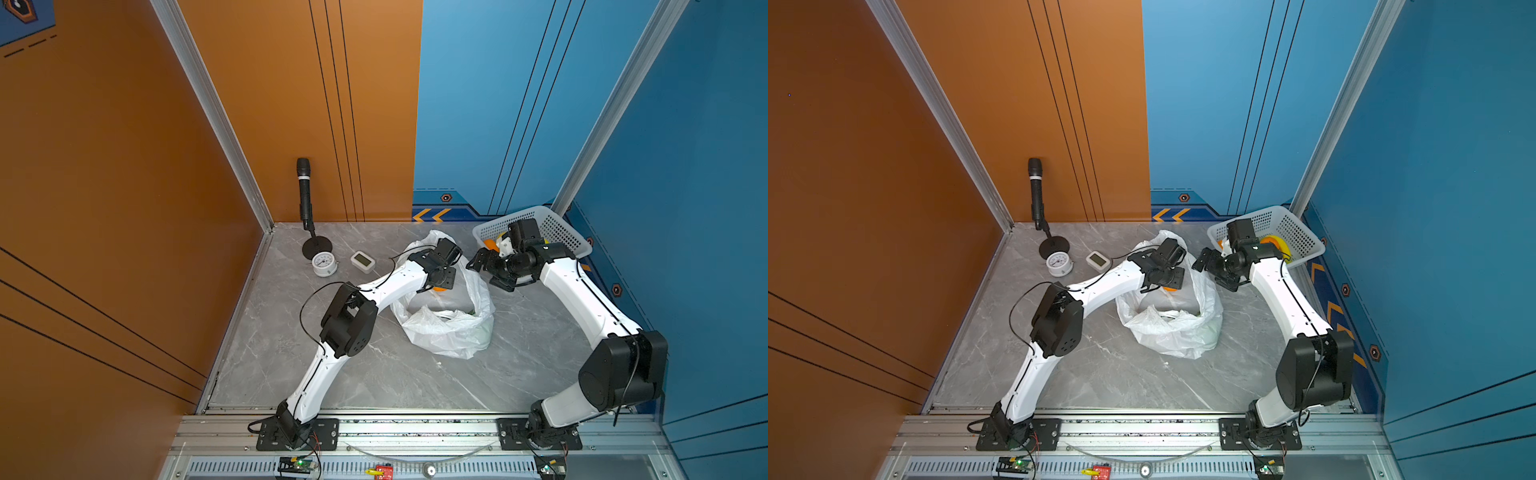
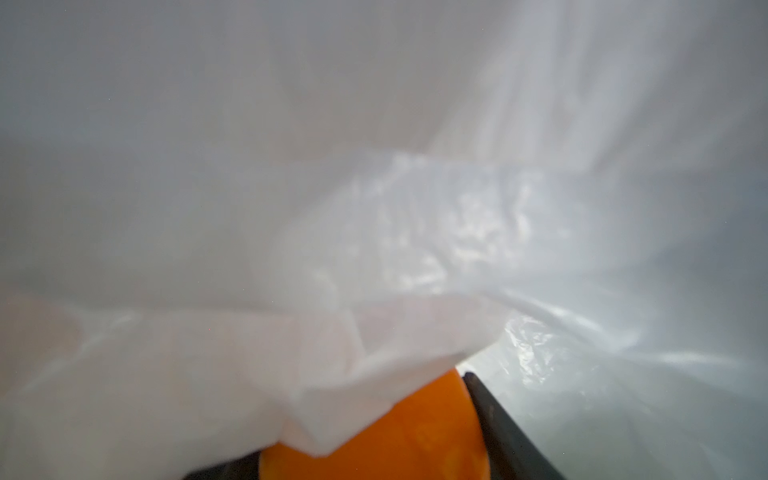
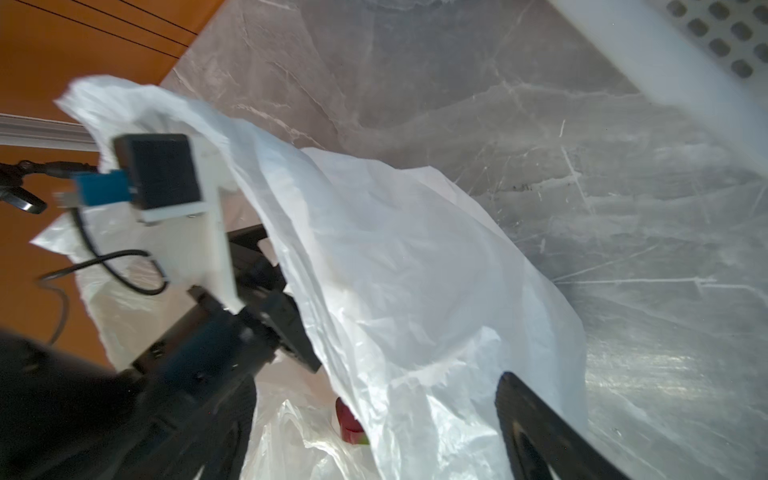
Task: Untie the knot of the plastic bag and take out the fruit
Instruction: 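Grasp the last orange inside the bag with the left gripper, then lift the orange out with the left gripper and hand it to the right gripper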
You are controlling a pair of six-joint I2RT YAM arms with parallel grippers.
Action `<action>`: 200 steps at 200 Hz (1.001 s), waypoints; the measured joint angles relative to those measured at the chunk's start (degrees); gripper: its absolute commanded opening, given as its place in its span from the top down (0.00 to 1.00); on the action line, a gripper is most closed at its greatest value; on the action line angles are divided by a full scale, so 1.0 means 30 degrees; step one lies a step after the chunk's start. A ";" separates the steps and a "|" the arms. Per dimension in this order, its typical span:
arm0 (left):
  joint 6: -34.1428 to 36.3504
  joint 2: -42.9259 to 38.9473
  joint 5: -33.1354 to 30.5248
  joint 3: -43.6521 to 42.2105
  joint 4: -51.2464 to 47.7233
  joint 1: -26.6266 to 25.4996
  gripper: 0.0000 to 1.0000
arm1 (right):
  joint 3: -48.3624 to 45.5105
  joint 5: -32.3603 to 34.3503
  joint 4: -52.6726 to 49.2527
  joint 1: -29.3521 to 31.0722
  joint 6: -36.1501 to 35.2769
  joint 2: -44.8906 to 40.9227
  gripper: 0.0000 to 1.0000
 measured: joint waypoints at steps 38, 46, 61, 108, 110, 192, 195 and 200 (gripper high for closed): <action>0.0255 -0.1290 0.0605 -0.0889 0.0007 -0.0007 0.43 | -0.0204 0.1253 0.0015 0.0306 0.0168 0.0364 0.11; 0.0350 -0.1537 0.0860 -0.1129 0.0058 -0.0007 0.43 | -0.0204 0.1530 0.0015 0.0299 0.0219 0.0568 0.11; 0.0510 -0.2178 0.1457 -0.1989 0.0583 -0.0015 0.44 | -0.0204 0.2055 0.0015 0.0299 0.0313 0.0991 0.11; 0.1195 -0.4852 0.2994 -0.5435 0.2922 -0.0219 0.44 | 0.0080 0.2856 0.0015 0.0160 0.0634 0.2244 0.11; 0.1246 -0.4969 0.3016 -0.5537 0.3016 -0.0219 0.44 | 0.0102 0.2856 0.0015 0.0146 0.0634 0.2251 0.11; 0.4146 -0.8903 0.4699 -0.9930 0.9056 -0.0197 0.43 | 0.1049 0.0248 0.0415 -0.1727 0.2084 0.0335 0.08; 0.4313 -0.8983 0.4787 -0.9989 0.9340 -0.0168 0.44 | 0.1071 0.0066 0.0474 -0.1836 0.2178 0.0211 0.07; 0.4524 -0.9071 0.4932 -1.0061 0.9719 -0.0138 0.43 | 0.1107 -0.0277 0.0605 -0.2025 0.2375 0.0015 0.07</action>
